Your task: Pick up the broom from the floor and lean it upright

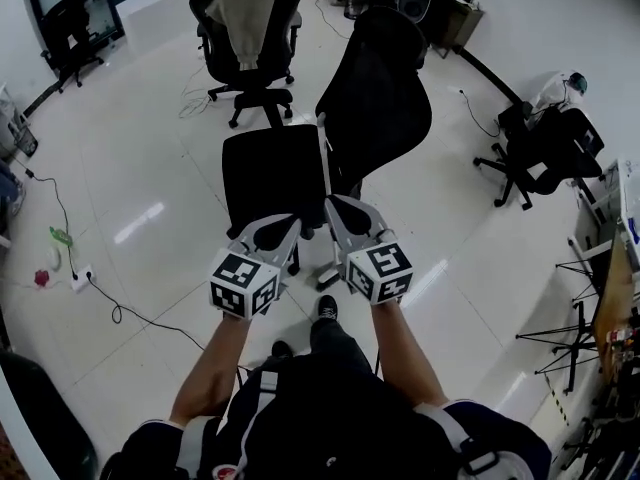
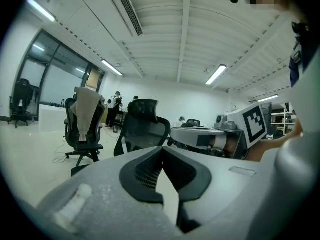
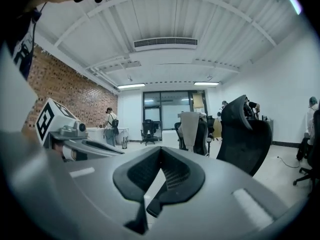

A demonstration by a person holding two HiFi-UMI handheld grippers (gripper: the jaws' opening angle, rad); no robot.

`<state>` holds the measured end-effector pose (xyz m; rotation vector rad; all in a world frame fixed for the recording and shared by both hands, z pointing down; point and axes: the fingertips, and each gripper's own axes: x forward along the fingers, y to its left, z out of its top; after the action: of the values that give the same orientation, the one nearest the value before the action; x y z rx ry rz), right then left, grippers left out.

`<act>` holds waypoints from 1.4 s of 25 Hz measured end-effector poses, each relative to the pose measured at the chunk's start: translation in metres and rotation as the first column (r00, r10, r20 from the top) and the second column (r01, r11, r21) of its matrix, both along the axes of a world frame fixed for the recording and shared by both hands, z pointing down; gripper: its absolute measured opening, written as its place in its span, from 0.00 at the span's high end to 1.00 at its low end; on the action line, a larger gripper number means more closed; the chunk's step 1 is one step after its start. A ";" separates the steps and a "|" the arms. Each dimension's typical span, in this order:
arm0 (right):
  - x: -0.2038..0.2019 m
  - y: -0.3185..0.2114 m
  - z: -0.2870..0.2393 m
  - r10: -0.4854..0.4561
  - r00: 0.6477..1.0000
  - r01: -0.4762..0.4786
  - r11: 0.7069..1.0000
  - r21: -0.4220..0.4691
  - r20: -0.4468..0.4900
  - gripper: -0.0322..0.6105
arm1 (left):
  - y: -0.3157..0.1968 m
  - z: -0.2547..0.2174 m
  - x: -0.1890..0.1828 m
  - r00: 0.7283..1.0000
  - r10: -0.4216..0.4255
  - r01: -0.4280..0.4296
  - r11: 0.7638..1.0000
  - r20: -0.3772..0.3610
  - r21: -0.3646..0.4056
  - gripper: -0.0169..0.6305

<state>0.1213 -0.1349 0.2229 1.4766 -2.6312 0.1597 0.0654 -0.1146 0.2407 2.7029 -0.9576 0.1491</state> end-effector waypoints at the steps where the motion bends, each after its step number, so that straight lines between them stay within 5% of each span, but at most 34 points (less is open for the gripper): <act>1: -0.003 0.007 -0.004 -0.006 1.000 0.006 1.000 0.006 0.005 0.95 | 0.005 -0.003 -0.001 1.000 0.006 -0.006 1.000 0.001 0.006 0.97; 35: 0.000 0.036 -0.043 -0.021 0.999 0.018 0.998 0.067 0.047 0.95 | 0.028 -0.030 0.002 1.000 0.023 -0.023 0.999 -0.005 0.047 0.97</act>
<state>0.1217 -0.0989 0.1798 1.4844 -2.7129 0.1079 0.0671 -0.0868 0.2111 2.7566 -0.9407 0.1248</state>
